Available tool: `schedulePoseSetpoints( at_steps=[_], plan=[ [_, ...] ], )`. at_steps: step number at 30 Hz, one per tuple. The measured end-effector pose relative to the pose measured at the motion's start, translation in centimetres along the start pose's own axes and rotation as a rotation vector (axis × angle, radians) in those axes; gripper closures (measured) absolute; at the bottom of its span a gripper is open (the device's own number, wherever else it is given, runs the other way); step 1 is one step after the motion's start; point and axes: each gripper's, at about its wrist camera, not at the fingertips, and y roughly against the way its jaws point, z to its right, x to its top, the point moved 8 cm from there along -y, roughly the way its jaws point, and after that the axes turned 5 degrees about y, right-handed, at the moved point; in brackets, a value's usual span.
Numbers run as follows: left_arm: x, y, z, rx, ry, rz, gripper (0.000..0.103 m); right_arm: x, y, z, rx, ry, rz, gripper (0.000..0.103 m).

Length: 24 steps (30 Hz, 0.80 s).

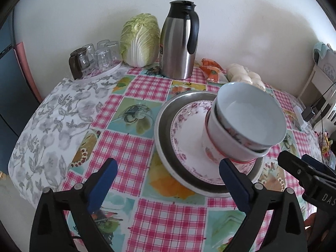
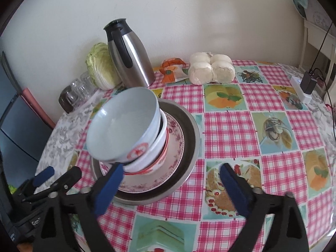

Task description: Organize plates and bowls

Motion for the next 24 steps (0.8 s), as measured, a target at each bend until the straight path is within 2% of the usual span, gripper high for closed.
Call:
schedulePoseSetpoints(
  at_steps=[12, 24],
  plan=[
    [-1.7, -1.1, -1.6, 0.021, -0.014, -0.043, 0.005, -2.3, -0.8, -0.1, -0.035, 0.041, -0.055, 0.0],
    [-2.7, -1.8, -2.1, -0.029, -0.019, -0.061, 0.005, -3.8, -1.2, 0.3, -0.059, 0.057, -0.099, 0.0]
  ],
)
